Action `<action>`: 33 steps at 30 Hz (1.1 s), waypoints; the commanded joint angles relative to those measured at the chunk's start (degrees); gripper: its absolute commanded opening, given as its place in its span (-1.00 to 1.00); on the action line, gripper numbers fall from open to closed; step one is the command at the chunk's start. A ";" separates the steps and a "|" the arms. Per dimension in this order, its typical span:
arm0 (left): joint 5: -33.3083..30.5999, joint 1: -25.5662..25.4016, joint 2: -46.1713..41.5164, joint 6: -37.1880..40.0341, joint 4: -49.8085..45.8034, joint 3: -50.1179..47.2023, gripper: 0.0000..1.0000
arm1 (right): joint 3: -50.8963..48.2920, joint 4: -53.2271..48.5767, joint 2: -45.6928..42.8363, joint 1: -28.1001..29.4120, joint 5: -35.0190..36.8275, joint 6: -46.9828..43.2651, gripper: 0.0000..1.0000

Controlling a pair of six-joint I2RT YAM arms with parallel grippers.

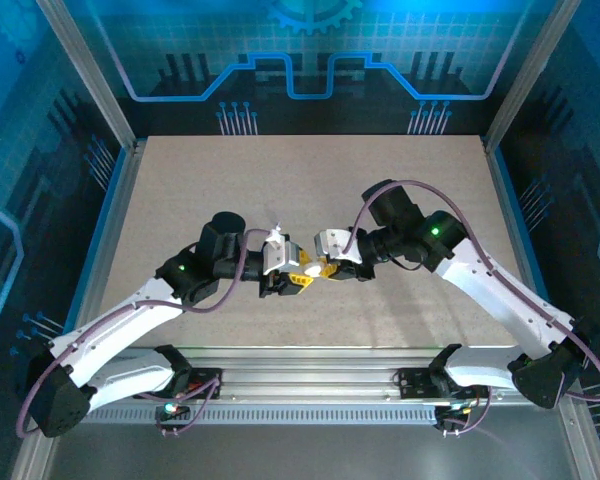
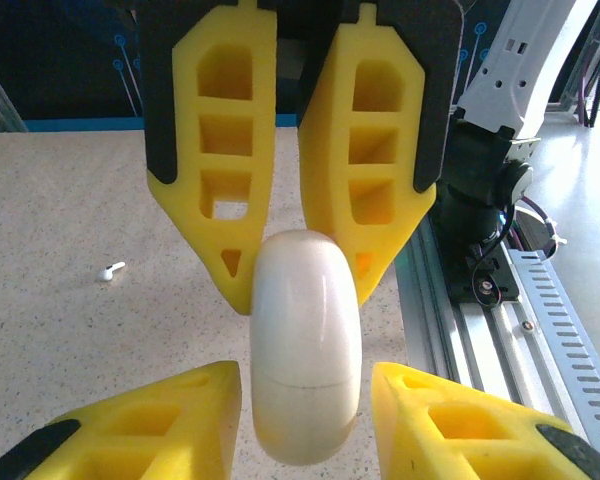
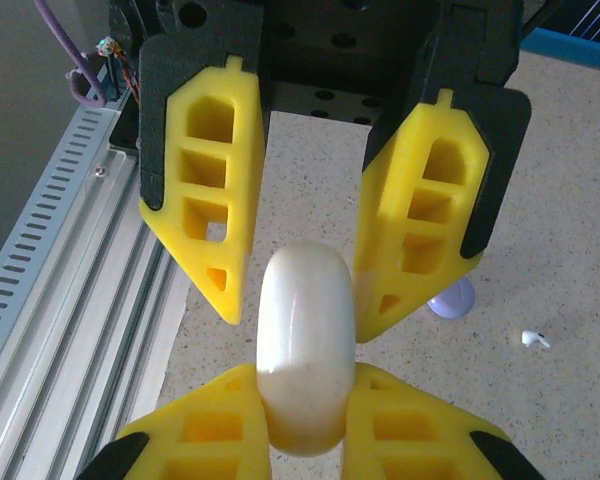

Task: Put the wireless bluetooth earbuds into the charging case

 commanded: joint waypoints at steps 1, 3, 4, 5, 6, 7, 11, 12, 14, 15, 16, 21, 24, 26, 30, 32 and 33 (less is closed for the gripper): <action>-0.25 -0.55 0.49 -0.56 1.01 0.97 -0.18 | 1.46 0.66 -0.08 0.94 -2.26 -0.32 -0.73; -0.39 -0.53 0.51 -0.64 1.14 0.92 -0.17 | 1.54 0.68 -0.14 0.91 -2.22 -0.32 -0.73; -0.41 -0.56 0.55 -0.73 1.29 0.88 -0.17 | 1.54 0.68 -0.19 0.91 -2.30 -0.32 -0.73; -0.42 -0.53 0.49 -0.73 1.38 0.87 -0.17 | 1.63 0.68 -0.13 0.99 -2.48 -0.19 -0.73; -0.32 -0.54 0.56 -0.73 1.41 0.94 -0.18 | 1.63 0.68 -0.16 1.00 -2.61 -0.23 -0.73; -0.28 -0.56 0.61 -0.81 1.41 0.94 -0.20 | 1.63 0.68 -0.18 1.04 -2.61 -0.14 -0.73; 0.03 -0.48 0.52 -1.08 1.49 1.06 -0.23 | 1.63 0.85 -0.28 1.07 -2.67 -0.10 -0.73; 0.10 -0.52 0.49 -1.08 1.43 1.09 -0.24 | 1.63 0.94 -0.29 1.13 -2.70 -0.05 -0.73; 0.18 -0.57 0.44 -1.08 1.56 0.97 -0.30 | 1.72 1.03 -0.17 1.17 -2.92 -0.03 -0.73; 0.21 -0.56 0.49 -1.08 1.51 1.04 -0.33 | 1.81 1.03 -0.19 1.22 -2.94 0.03 -0.73; 0.36 -0.55 0.41 -1.08 1.52 1.07 -0.37 | 1.81 1.11 -0.12 1.29 -3.05 0.06 -0.73; 0.60 -0.63 0.38 -1.32 1.54 1.25 -0.45 | 1.47 1.38 0.02 1.49 -2.97 0.26 -0.73; 0.73 -0.56 0.21 -1.58 1.74 1.36 -0.44 | 1.21 1.38 0.09 1.59 -2.74 0.33 -0.72; 0.82 -0.55 0.20 -1.70 1.74 1.32 -0.50 | 1.10 1.60 0.14 1.66 -2.72 0.56 -0.72; 0.50 -0.57 -0.01 -1.62 1.79 1.25 -0.63 | 1.02 2.52 -0.01 1.74 -2.53 1.36 -0.50; -0.37 -0.57 -0.13 -1.48 1.67 1.22 -0.68 | 0.39 4.34 -0.81 1.46 -2.82 2.83 -0.34; -0.64 -0.62 -0.24 -1.48 1.59 1.16 -0.69 | 0.00 5.35 -1.22 1.40 -3.32 3.32 -0.30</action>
